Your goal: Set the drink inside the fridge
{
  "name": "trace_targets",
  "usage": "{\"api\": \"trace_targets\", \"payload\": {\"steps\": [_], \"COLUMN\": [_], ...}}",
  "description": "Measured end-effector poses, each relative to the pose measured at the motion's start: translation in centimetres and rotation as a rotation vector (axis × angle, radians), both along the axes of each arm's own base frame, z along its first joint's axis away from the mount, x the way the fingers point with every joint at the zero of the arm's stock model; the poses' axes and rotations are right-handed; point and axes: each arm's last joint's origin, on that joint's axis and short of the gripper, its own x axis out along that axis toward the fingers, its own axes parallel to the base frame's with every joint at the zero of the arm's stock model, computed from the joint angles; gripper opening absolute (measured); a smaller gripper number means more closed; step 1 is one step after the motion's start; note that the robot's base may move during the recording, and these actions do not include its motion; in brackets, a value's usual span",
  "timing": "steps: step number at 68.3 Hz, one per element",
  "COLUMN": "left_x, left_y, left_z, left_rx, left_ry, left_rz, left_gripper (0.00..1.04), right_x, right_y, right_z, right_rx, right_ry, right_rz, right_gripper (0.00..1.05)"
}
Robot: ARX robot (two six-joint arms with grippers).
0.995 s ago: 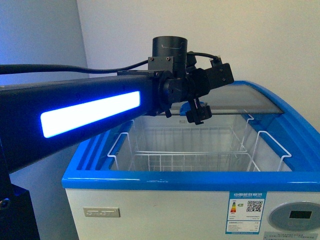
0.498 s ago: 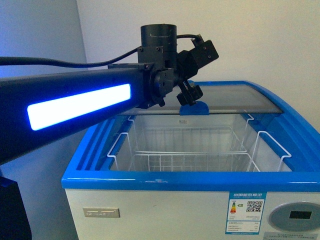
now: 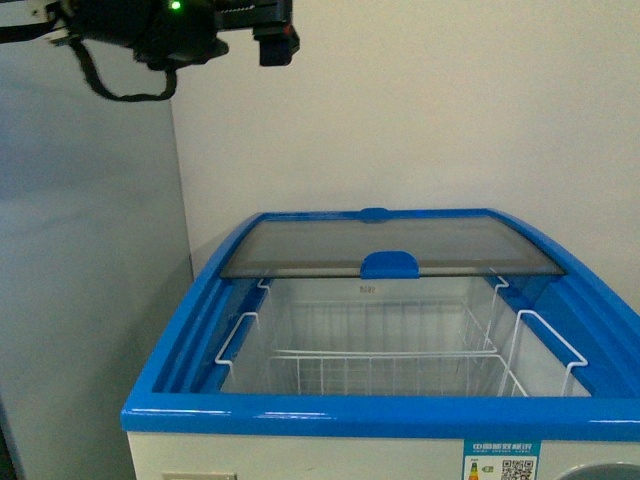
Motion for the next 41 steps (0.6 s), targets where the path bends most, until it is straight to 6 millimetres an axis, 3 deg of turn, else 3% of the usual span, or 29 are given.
{"api": "trace_targets", "payload": {"steps": [12, 22, 41], "left_x": [-3.0, -6.9, -13.1], "left_y": [3.8, 7.8, 11.8], "left_z": [-1.0, -0.8, -1.8], "left_rx": [-0.070, -0.112, -0.165], "left_ry": [0.060, 0.036, 0.006], "left_rz": [-0.003, 0.021, 0.012], "left_gripper": [0.97, 0.97, 0.97], "right_x": [0.0, 0.0, 0.0], "right_y": [0.0, 0.0, 0.0], "right_z": [0.0, 0.0, 0.0], "right_rx": [0.000, 0.000, 0.000], "right_ry": [0.000, 0.000, 0.000], "right_rz": [0.000, 0.000, 0.000], "right_gripper": [0.42, 0.42, 0.42]}}
